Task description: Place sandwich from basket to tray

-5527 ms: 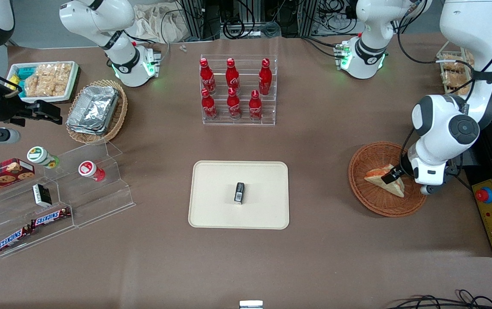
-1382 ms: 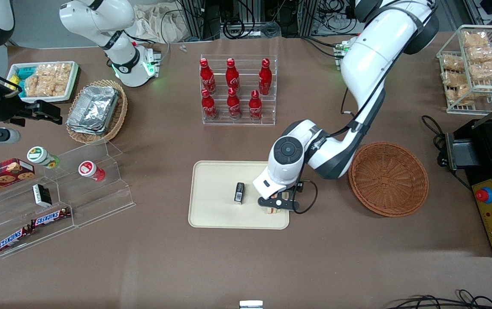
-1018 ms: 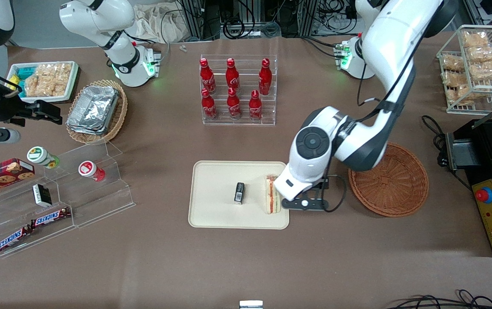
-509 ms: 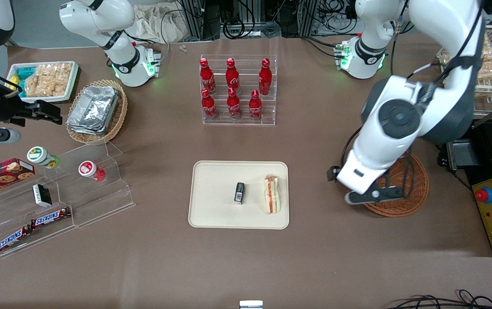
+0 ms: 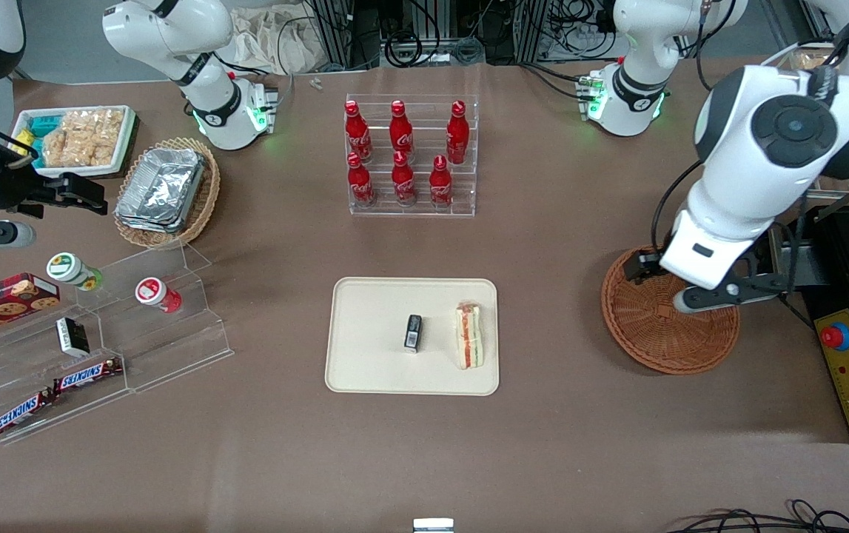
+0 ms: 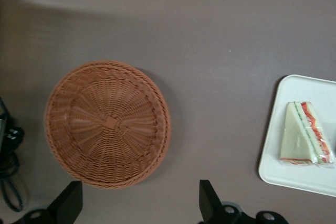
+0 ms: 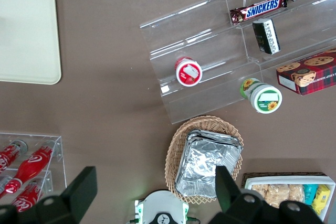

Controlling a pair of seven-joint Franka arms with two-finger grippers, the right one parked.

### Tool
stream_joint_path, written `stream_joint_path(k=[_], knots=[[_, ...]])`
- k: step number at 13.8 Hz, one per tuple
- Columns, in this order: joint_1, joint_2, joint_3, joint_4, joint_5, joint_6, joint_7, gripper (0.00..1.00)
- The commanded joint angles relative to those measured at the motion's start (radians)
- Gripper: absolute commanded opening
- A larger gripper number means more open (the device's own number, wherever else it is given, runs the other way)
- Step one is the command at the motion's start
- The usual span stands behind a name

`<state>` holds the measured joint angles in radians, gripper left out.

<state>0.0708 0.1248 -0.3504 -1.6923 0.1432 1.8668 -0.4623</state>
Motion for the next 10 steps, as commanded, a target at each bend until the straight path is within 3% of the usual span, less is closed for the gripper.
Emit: stream_joint_path(k=[1,5,10], knots=[[0.120,-0.095,-0.004,-0.065,-0.095,-0.018,0.147,1.00],[0.236,-0.097,-0.004,-0.018,-0.105,-0.096,0.279,1.00],[0.349,0.002,-0.002,0.105,-0.109,-0.153,0.303,1.00]])
